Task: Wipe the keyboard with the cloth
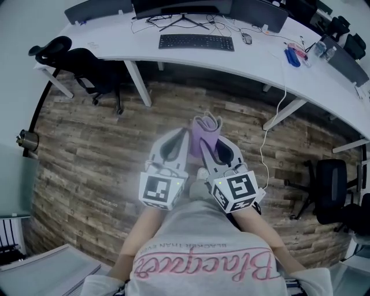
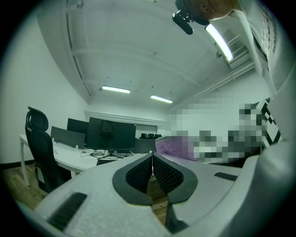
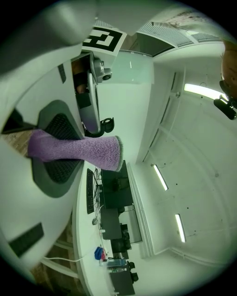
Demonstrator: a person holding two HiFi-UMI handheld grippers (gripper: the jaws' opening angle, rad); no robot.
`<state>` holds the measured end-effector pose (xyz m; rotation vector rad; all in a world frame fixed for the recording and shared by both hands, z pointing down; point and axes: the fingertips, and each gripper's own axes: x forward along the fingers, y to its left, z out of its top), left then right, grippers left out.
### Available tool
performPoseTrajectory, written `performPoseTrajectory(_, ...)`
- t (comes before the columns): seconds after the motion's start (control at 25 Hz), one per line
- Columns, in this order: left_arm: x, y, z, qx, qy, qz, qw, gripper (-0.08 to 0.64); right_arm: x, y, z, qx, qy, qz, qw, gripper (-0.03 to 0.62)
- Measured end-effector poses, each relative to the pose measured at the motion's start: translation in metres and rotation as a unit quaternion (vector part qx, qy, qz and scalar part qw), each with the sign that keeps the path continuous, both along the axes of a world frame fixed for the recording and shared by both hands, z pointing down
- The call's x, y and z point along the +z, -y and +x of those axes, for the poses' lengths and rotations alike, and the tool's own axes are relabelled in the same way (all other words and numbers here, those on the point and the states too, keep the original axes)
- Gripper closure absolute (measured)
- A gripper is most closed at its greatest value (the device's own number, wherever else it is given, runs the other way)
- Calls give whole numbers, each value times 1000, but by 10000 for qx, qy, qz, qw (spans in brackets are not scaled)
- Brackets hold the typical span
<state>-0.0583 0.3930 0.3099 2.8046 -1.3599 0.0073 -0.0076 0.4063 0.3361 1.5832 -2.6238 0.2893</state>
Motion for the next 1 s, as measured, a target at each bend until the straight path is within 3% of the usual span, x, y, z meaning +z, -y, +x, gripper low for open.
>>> performPoseTrajectory(0.68, -4, 137, 57, -466, 12, 29, 9989, 555, -7, 143, 60, -530, 26, -3, 9986, 508)
performPoseTrajectory(1.0, -6, 167, 79, -612, 67, 156, 9980, 555, -4, 181, 76, -710, 55, 30, 9975, 508)
